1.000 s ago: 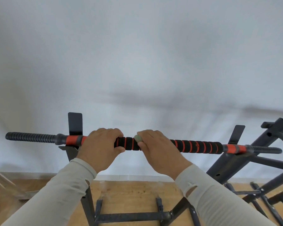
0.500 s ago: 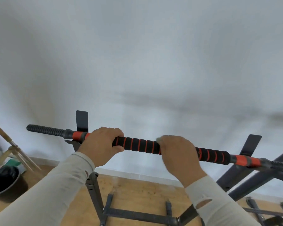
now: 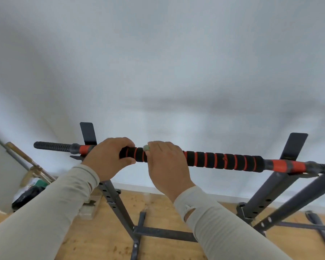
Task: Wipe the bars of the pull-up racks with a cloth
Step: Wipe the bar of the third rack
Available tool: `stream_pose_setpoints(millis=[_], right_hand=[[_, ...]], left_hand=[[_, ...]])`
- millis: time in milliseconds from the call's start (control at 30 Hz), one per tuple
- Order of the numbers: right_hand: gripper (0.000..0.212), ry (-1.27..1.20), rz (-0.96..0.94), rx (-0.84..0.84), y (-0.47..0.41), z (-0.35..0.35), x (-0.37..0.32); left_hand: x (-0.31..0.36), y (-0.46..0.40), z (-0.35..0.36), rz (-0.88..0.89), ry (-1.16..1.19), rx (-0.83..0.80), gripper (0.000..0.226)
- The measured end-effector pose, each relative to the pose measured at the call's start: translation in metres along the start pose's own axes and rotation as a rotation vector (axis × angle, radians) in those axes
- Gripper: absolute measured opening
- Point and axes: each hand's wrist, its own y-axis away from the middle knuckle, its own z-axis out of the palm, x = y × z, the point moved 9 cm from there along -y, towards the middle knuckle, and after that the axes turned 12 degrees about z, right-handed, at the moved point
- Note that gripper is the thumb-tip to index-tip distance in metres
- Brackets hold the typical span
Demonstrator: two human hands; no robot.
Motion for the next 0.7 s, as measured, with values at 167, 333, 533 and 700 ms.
stream_pose_setpoints(millis=[167,333,533,700], right_hand=[[0.027,-0.022,0.017,-0.025,0.000,0.000,0.003],[0.030,0.011,0.041,-0.021,0.000,0.000,0.002],[0.039,0.016,0.070,-0.013,-0.001,0.001,0.002],[0.031,-0.002,0.096,0.039,0.001,-0.001,0.002]], left_hand=[[0.000,0.004,-0.001,0.033,0.029,-0.020,0.027],[-0.029,0.023,-0.024,-0.005,-0.003,-0.022,0.069],[-0.070,0.036,-0.031,-0.028,-0.102,0.026,0.047],[-0.078,0.032,-0.030,0.126,-0.138,0.150,0.021]])
